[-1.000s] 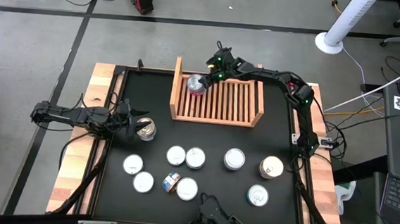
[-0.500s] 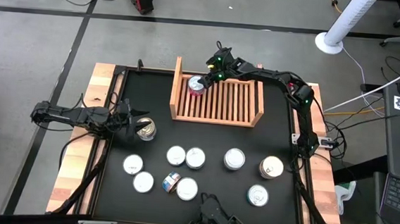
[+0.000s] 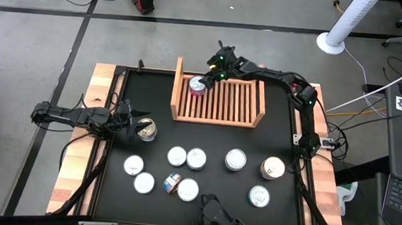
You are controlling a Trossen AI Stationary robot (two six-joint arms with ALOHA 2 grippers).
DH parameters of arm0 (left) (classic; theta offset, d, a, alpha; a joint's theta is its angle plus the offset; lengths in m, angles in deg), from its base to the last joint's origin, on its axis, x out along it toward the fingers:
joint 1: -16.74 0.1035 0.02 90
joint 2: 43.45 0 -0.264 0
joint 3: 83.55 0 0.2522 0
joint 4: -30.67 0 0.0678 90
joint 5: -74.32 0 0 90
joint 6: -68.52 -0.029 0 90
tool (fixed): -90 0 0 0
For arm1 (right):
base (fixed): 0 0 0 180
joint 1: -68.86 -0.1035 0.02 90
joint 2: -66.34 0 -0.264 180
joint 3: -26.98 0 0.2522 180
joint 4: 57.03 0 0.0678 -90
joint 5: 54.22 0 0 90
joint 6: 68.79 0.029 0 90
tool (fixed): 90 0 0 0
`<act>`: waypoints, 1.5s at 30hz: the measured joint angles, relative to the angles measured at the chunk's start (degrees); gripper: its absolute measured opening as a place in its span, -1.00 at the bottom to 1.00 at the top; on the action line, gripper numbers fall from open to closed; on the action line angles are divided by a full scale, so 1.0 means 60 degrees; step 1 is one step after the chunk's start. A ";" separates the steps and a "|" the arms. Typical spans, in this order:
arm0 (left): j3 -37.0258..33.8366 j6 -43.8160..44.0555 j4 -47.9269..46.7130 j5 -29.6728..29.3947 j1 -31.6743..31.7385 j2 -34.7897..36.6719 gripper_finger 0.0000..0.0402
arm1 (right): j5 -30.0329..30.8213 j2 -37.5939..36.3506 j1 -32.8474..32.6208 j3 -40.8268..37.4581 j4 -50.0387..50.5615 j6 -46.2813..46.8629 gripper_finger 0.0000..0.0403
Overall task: Stack canned seafood by type on shelf
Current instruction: Put the blue tuna can on the shelf
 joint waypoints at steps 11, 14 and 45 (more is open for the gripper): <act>-0.0002 -0.0121 0.2430 0.0573 -0.0097 -0.0814 0.24 | -0.0147 -0.1171 -0.0003 0.0004 0.0065 -0.0994 0.30; 0.0001 -0.0395 0.3362 0.0583 -0.0241 -0.1559 0.24 | -0.0334 -0.1611 -0.0004 0.0004 0.0168 -0.1000 0.30; 0.8805 0.5564 -0.2975 0.2401 -0.3266 -1.2393 0.24 | 0.1228 -0.5632 -0.3540 0.0007 0.7545 -0.4437 0.30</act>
